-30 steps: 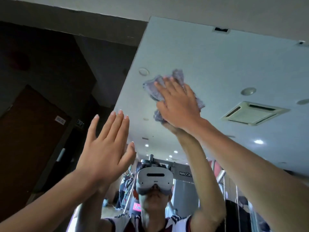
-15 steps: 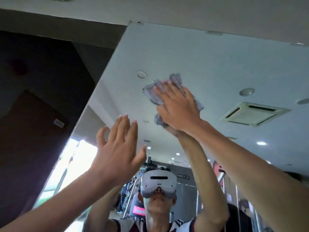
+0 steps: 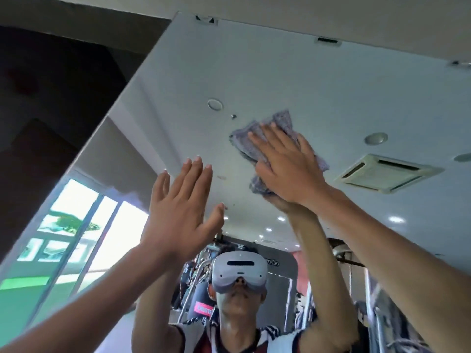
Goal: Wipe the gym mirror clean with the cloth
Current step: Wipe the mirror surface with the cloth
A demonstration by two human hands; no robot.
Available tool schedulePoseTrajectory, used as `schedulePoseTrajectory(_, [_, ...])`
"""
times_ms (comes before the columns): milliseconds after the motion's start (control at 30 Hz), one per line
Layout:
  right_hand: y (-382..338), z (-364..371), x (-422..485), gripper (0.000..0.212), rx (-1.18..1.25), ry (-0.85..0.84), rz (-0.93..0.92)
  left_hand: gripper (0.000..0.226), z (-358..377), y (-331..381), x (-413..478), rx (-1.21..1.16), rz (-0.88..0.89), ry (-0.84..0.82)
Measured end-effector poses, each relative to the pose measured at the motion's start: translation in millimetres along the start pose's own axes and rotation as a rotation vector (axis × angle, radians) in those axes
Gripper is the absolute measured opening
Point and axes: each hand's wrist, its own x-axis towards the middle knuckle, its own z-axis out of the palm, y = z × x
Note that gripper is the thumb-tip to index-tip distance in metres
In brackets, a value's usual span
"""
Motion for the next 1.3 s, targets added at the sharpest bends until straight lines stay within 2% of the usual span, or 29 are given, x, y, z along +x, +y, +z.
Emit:
schedulePoseTrajectory(100, [50.5, -8.4, -41.1, 0.066, 0.002, -0.090, -0.301, 0.078, 1.1, 0.3, -0.9, -0.003, -0.003, 0.004])
schedulePoseTrajectory(167, [96.2, -15.2, -47.8, 0.065, -0.042, -0.079, -0.294, 0.077, 2.2, 1.4, -2.6, -0.007, -0.004, 0.012])
schedulePoseTrajectory(267, [136.4, -28.8, -25.3, 0.067, -0.093, -0.024, -0.026, 0.077, 3.6, 0.2, -4.7, -0.005, 0.005, 0.020])
schedulePoseTrajectory(333, [127.7, -29.8, -1.1, 0.069, -0.056, -0.014, 0.256, 0.077, 3.4, -1.6, -2.8, -0.011, 0.015, 0.021])
schedulePoseTrajectory(400, [93.7, -21.3, 16.0, 0.062, -0.027, 0.039, 0.379, 0.078, 2.8, -2.5, -2.3, -0.008, 0.009, 0.024])
schedulePoseTrajectory(467, [60.4, -10.8, 12.6, 0.062, -0.013, 0.079, 0.290, 0.078, 1.8, -2.4, -1.5, -0.008, 0.007, 0.027])
schedulePoseTrajectory(533, [47.6, -8.2, -14.2, 0.066, -0.011, 0.023, 0.040, 0.078, 1.6, -2.8, -1.1, -0.001, 0.017, 0.021])
schedulePoseTrajectory(600, [69.0, -13.6, -44.4, 0.063, -0.022, -0.056, -0.194, 0.077, 2.9, -4.1, -2.1, 0.007, 0.013, 0.033])
schedulePoseTrajectory(667, [110.9, -23.2, -62.7, 0.063, -0.055, -0.063, -0.238, 0.076, 4.9, -3.9, -3.0, 0.009, 0.019, 0.052])
schedulePoseTrajectory(700, [130.4, -27.9, -66.0, 0.063, -0.058, -0.035, -0.159, 0.075, 6.2, -4.1, -3.4, 0.009, 0.024, 0.060])
schedulePoseTrajectory(767, [150.8, -31.2, -59.4, 0.063, -0.026, 0.053, 0.126, 0.075, 6.9, -4.9, -3.6, 0.005, 0.028, 0.073])
schedulePoseTrajectory(833, [136.3, -23.7, -41.8, 0.067, -0.015, 0.159, 0.404, 0.075, 5.8, -4.9, -2.6, 0.003, 0.032, 0.073])
schedulePoseTrajectory(900, [102.0, -15.5, -32.2, 0.072, -0.037, 0.214, 0.472, 0.076, 4.9, -5.4, -2.4, 0.010, 0.033, 0.064])
schedulePoseTrajectory(933, [87.5, -11.8, -35.0, 0.074, -0.034, 0.193, 0.406, 0.077, 4.3, -5.6, -2.6, 0.016, 0.034, 0.059])
schedulePoseTrajectory(1000, [78.3, -9.3, -56.4, 0.072, -0.029, 0.065, 0.108, 0.079, 4.0, -3.5, -2.5, 0.030, 0.028, 0.047])
schedulePoseTrajectory(1067, [101.6, -17.5, -86.7, 0.067, -0.058, -0.040, -0.186, 0.081, 2.5, 4.6, -2.8, 0.060, -0.006, 0.038])
schedulePoseTrajectory(1100, [122.6, -22.6, -99.6, 0.067, -0.080, -0.053, -0.265, 0.082, 1.8, 11.5, -2.8, 0.073, -0.028, 0.024])
schedulePoseTrajectory(1133, [146.3, -27.2, -110.8, 0.068, -0.091, -0.053, -0.267, 0.082, 2.2, 20.3, -2.8, 0.078, -0.036, 0.005])
schedulePoseTrajectory(1200, [190.7, -37.0, -121.4, 0.069, -0.079, -0.025, -0.075, 0.081, 7.6, 42.4, -3.6, 0.085, -0.002, -0.022])
schedulePoseTrajectory(1300, [208.7, -36.6, -102.8, 0.075, -0.032, 0.116, 0.396, 0.076, 19.7, 85.4, -0.8, 0.127, 0.106, -0.006])
